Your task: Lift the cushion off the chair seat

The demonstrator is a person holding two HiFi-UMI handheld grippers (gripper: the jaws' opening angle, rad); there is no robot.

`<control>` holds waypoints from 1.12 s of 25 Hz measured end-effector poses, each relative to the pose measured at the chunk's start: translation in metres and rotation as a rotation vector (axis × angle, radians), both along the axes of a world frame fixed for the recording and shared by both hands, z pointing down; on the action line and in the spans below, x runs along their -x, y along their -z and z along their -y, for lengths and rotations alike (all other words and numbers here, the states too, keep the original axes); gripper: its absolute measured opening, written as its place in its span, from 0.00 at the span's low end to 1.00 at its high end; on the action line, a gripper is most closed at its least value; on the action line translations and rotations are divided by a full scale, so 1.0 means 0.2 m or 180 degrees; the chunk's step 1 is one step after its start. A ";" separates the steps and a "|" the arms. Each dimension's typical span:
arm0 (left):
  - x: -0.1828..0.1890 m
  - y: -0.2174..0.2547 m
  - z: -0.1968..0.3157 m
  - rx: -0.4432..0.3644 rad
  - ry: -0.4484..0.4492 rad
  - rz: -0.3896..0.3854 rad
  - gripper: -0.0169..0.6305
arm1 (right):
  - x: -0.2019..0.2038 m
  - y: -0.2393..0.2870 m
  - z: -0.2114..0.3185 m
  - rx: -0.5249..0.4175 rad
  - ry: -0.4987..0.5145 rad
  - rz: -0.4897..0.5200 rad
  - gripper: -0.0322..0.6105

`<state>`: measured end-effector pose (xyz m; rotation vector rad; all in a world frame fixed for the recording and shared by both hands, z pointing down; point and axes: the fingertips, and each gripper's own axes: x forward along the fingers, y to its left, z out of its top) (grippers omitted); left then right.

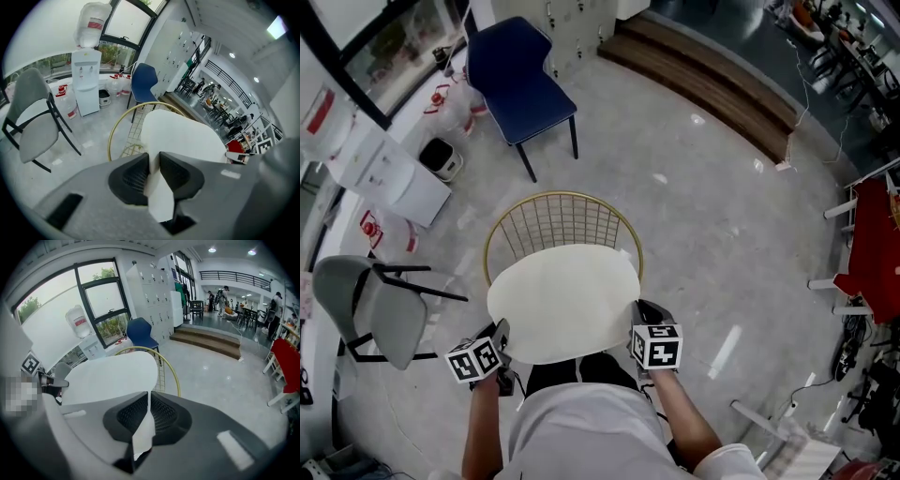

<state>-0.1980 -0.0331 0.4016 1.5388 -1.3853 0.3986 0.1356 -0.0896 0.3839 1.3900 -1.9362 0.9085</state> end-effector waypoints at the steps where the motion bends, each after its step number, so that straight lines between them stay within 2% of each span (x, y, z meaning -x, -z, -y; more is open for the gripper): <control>1: -0.01 0.02 -0.01 -0.0018 0.0007 -0.0021 0.15 | -0.01 0.02 0.00 -0.0019 0.0012 -0.0001 0.09; 10: 0.01 0.13 -0.01 -0.0176 -0.0044 -0.0010 0.15 | 0.01 0.14 -0.03 -0.0134 0.0103 0.0035 0.09; 28: 0.02 0.29 -0.05 -0.0391 -0.0170 -0.0024 0.15 | 0.00 0.29 -0.08 -0.0324 0.0061 0.0137 0.09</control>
